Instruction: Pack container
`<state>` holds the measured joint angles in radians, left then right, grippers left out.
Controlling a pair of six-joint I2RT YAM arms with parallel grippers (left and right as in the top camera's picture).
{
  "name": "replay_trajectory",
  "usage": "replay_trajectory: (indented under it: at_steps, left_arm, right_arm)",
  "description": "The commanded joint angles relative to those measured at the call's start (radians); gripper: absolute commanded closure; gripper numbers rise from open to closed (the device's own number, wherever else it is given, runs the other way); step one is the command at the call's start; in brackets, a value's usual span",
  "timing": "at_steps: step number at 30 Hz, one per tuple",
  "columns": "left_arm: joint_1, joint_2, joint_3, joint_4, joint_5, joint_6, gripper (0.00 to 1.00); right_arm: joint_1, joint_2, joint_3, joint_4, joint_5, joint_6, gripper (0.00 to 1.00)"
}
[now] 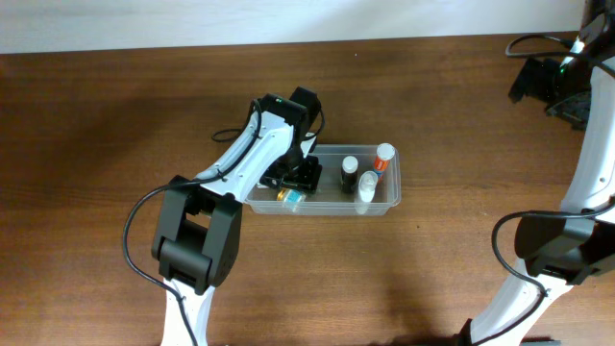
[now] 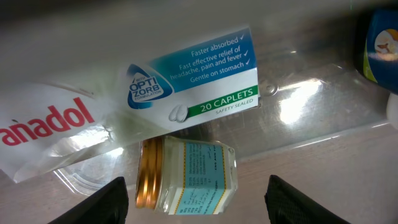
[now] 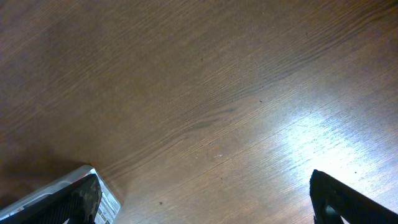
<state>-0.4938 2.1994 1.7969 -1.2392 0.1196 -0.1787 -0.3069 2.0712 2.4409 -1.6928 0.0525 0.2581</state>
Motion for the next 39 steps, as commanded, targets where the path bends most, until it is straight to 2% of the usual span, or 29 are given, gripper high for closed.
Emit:
replay_trajectory:
  at_steps: [1,11,13,19,25,31,33,35,39]
  left_arm:
    - [0.0,-0.004,-0.031,-0.01,0.015,0.02,0.29]
    - [-0.001,-0.004,-0.036,0.001,0.011,0.019,0.3]
    - [0.0,-0.004,-0.043,0.003,0.011,0.016,0.34]
    - [0.0,-0.004,-0.056,0.002,-0.015,0.009,0.36]
    - [0.0,-0.004,-0.059,0.002,-0.015,0.009,0.52]
    - [-0.002,-0.004,-0.059,0.002,-0.015,0.009,0.52]
    - [-0.002,-0.004,-0.059,0.002,-0.015,0.009,0.43]
    - [-0.001,-0.004,-0.06,-0.002,-0.015,0.009,0.25]
    - [-0.002,-0.004,-0.068,-0.005,-0.015,0.01,0.16]
  right_arm:
    - [-0.001,-0.03,0.01,-0.005,0.012,0.001,0.02]
    - [-0.001,-0.03,0.01,-0.005,0.012,0.001,0.02]
    - [-0.001,-0.03,0.01,-0.005,0.012,0.001,0.02]
    - [-0.001,-0.03,0.01,-0.005,0.012,0.001,0.02]
    - [-0.001,-0.03,0.01,-0.005,0.012,0.001,0.02]
    - [-0.001,-0.03,0.01,-0.005,0.012,0.001,0.02]
    - [-0.001,-0.03,0.01,-0.005,0.012,0.001,0.02]
    - [-0.001,-0.03,0.01,-0.005,0.012,0.001,0.02]
    - [-0.001,-0.03,0.01,-0.005,0.012,0.001,0.02]
